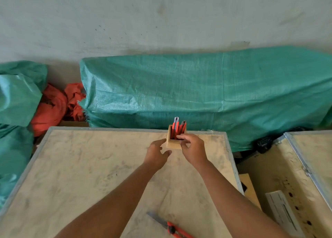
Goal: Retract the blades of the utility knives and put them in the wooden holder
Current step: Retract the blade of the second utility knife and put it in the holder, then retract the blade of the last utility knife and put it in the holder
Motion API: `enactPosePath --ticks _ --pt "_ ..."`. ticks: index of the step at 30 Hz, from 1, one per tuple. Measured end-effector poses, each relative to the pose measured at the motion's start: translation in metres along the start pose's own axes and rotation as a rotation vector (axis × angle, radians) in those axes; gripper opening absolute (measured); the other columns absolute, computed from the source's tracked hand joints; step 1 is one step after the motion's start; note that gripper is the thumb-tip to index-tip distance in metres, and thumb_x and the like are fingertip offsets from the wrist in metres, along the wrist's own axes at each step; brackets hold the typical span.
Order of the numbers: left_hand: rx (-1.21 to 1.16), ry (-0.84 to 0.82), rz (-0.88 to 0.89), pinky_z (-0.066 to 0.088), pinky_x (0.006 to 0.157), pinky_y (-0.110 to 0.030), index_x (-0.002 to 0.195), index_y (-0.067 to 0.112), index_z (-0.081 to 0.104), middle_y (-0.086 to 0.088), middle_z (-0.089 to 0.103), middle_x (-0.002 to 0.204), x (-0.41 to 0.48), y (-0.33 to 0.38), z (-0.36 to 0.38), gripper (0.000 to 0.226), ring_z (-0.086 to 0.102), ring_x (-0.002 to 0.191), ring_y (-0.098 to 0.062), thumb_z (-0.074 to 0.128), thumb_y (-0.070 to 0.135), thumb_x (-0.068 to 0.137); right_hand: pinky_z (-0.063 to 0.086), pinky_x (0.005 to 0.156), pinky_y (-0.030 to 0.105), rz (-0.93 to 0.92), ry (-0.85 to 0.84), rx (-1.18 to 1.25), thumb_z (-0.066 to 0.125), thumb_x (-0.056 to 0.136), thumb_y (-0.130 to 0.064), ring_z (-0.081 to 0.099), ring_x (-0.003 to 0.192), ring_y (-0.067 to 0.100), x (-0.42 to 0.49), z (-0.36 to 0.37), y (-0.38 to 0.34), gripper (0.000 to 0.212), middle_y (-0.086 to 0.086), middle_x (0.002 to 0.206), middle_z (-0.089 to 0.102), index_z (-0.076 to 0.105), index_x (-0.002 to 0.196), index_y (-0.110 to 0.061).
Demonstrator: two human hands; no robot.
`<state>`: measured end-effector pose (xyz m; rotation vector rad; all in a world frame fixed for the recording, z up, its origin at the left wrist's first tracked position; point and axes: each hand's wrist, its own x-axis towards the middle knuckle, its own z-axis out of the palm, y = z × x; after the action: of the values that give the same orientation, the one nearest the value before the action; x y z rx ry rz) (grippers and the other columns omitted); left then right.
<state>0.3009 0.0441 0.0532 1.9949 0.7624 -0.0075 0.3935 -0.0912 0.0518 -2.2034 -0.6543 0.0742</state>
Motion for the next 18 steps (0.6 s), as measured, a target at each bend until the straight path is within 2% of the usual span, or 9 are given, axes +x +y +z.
enactPosePath --ticks 3,7,9,12,15,18 --pt "-0.015 0.017 -0.07 0.053 0.09 -0.03 0.138 0.025 0.052 0.0 0.054 0.142 -0.025 -0.015 0.003 0.057 0.059 0.117 -0.017 0.073 0.028 0.086 0.054 0.083 0.02 0.086 -0.097 0.014 0.071 0.09 -0.003 0.072 0.088 0.017 -0.021 -0.002 0.002 0.024 0.005 0.112 0.076 0.078 0.111 -0.014" --pt "-0.05 0.04 -0.109 0.052 0.09 -0.029 0.136 0.022 0.054 0.0 0.056 0.138 -0.099 -0.047 0.018 0.058 0.061 0.112 -0.017 0.075 0.029 0.083 0.047 0.073 0.007 0.179 -0.312 0.032 0.07 0.093 -0.008 0.069 0.084 0.009 -0.073 -0.006 0.006 0.023 -0.001 0.116 0.075 0.078 0.11 -0.02" --pt "-0.066 0.036 -0.176 0.051 0.09 -0.029 0.136 0.02 0.055 0.0 0.057 0.134 -0.134 -0.067 0.033 0.058 0.061 0.112 -0.017 0.075 0.028 0.082 0.047 0.067 0.007 0.211 -0.391 0.021 0.069 0.093 -0.009 0.067 0.077 0.004 -0.096 -0.003 0.012 0.022 -0.002 0.115 0.076 0.078 0.108 -0.022" --pt "-0.076 0.025 -0.253 0.05 0.091 -0.029 0.133 0.018 0.056 -0.001 0.056 0.132 -0.18 -0.093 0.065 0.055 0.061 0.112 -0.018 0.073 0.027 0.081 0.046 0.066 0.008 0.216 -0.533 -0.018 0.066 0.094 -0.008 0.062 0.072 -0.003 -0.125 0.004 0.019 0.023 -0.001 0.114 0.076 0.078 0.109 -0.021" --pt "-0.093 0.046 -0.313 0.048 0.096 -0.027 0.14 0.011 0.048 -0.004 0.048 0.136 -0.219 -0.107 0.099 0.06 0.059 0.113 -0.019 0.071 0.02 0.085 0.047 0.075 0.015 0.184 -0.704 -0.071 0.065 0.095 -0.01 0.064 0.085 0.004 -0.146 0.012 0.022 0.026 -0.001 0.118 0.073 0.076 0.115 -0.023" --pt "-0.129 0.03 -0.35 0.054 0.09 -0.03 0.146 0.013 0.038 -0.004 0.043 0.136 -0.241 -0.108 0.129 0.066 0.057 0.102 -0.015 0.067 0.017 0.088 0.045 0.088 0.019 0.152 -0.86 -0.138 0.061 0.095 -0.007 0.063 0.103 0.01 -0.163 0.02 0.024 0.032 0.0 0.12 0.07 0.074 0.12 -0.022"
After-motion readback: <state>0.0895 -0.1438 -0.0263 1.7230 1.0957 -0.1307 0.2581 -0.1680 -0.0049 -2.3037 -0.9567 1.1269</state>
